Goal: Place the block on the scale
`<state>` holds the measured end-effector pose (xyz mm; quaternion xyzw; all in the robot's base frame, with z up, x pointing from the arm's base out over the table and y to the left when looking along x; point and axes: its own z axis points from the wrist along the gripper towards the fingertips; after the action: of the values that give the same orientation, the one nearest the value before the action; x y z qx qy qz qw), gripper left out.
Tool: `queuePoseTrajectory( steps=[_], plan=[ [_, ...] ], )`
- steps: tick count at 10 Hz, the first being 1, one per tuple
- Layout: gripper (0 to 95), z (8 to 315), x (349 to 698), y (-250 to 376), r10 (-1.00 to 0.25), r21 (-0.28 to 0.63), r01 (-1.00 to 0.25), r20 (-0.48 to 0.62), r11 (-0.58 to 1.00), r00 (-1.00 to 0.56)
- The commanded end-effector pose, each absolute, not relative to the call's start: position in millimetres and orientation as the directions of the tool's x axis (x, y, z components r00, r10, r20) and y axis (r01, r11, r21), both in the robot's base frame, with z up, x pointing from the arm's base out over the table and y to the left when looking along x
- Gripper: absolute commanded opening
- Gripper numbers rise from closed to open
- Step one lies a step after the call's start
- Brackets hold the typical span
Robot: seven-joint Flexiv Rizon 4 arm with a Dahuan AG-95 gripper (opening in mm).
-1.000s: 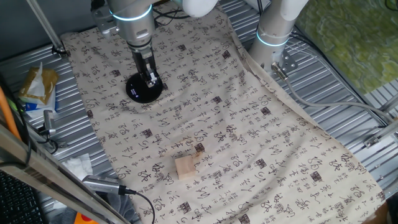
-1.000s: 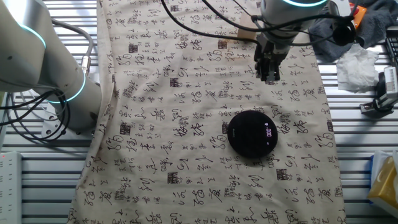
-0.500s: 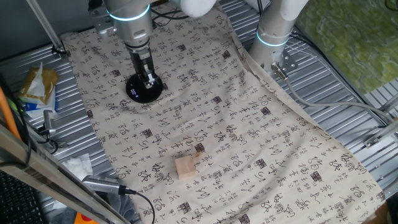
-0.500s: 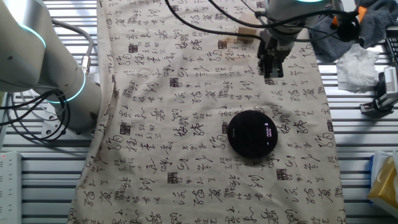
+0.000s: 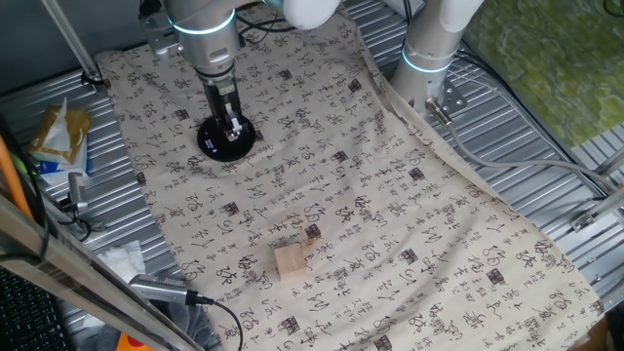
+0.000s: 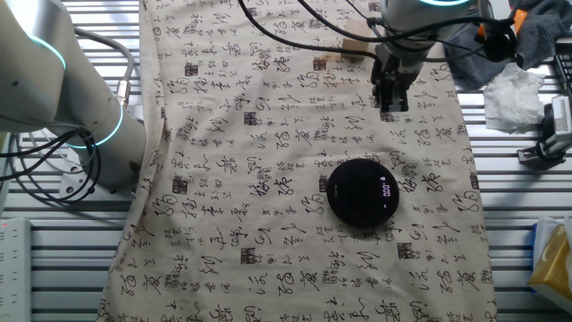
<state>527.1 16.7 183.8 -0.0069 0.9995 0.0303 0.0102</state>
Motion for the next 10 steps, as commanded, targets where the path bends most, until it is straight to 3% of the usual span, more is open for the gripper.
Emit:
queuePoseTrajectory(
  steps=[1, 10],
  plan=[
    [0.0, 183.8, 527.7, 17.1, -0.014, 0.061, -0.015, -0.019, 0.998, -1.0],
    [0.0, 183.4, 527.4, 18.3, -0.004, 0.057, -0.005, -0.014, 0.998, -1.0]
  ],
)
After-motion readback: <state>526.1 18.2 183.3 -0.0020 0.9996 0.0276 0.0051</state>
